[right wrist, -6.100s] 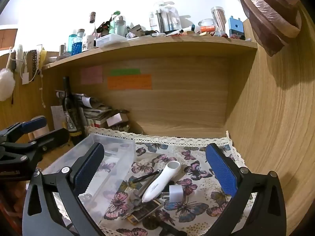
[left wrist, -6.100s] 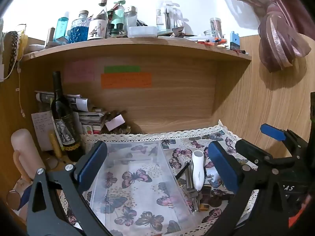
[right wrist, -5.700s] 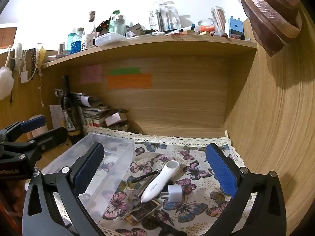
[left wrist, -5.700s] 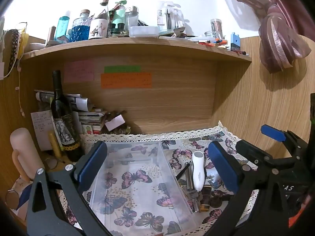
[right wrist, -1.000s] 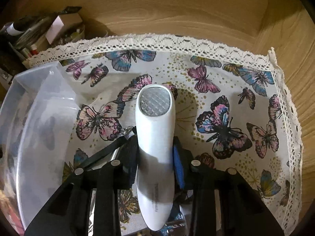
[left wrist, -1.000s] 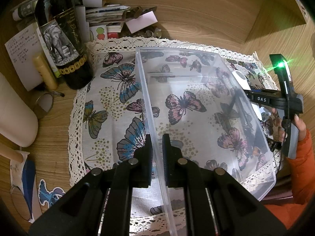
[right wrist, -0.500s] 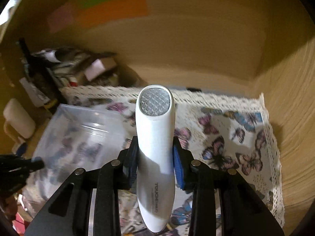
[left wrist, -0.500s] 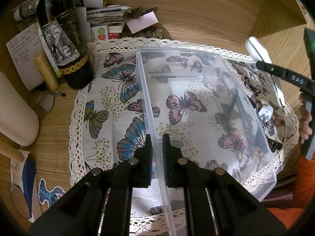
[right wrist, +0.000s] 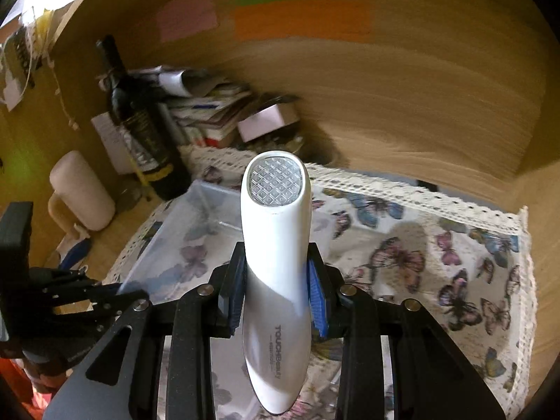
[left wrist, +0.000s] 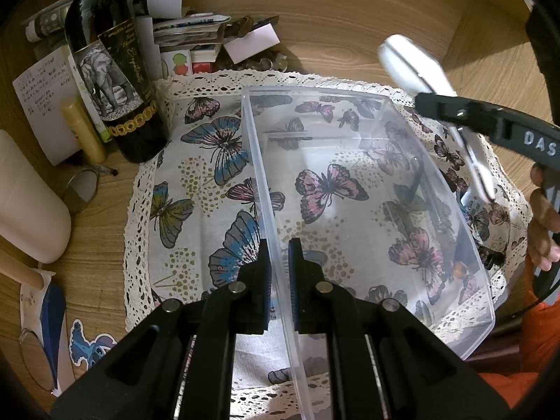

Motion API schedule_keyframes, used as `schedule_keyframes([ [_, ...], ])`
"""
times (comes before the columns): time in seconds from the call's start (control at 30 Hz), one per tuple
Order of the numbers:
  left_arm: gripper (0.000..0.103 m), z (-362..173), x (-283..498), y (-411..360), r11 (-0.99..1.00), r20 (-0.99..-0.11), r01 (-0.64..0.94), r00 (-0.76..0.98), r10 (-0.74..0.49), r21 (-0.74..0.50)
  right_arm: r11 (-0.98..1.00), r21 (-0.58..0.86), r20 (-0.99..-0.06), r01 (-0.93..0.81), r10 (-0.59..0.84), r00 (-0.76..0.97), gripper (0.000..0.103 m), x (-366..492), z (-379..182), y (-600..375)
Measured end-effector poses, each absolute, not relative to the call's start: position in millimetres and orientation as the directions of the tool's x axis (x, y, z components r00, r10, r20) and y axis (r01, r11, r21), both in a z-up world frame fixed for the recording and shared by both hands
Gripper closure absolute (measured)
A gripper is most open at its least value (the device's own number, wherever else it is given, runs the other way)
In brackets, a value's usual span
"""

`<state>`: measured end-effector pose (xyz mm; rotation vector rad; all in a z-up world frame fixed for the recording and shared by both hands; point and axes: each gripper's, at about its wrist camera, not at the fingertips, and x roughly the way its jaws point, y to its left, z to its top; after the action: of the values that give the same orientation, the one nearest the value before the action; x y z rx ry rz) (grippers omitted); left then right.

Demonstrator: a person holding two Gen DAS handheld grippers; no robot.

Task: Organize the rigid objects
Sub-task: 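Lower the white device into the clear box and open the right tool, then grasp the small white cube plug with the right tool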

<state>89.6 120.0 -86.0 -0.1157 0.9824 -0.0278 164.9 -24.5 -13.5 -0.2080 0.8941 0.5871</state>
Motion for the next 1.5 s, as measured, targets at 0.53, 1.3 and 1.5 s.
schedule_keyframes([
  [0.53, 0.093, -86, 90, 121, 0.992, -0.826, -0.024, 0.557, -0.091, -0.125, 0.784, 0.044, -0.868, -0.619, 0.337, 0.365, 0.074, 174, -56, 8],
  [1.3, 0.092, -87, 89, 119, 0.992, -0.828, -0.022, 0.553, -0.089, -0.122, 0.866, -0.039, -0.775, -0.499, 0.289, 0.562, 0.059, 166, -1, -55],
  [1.5, 0.093, -87, 90, 119, 0.993, -0.829, -0.02, 0.552, -0.089, -0.119, 0.922, -0.066, -0.776, -0.382, 0.193, 0.601, 0.056, 166, -2, -101],
])
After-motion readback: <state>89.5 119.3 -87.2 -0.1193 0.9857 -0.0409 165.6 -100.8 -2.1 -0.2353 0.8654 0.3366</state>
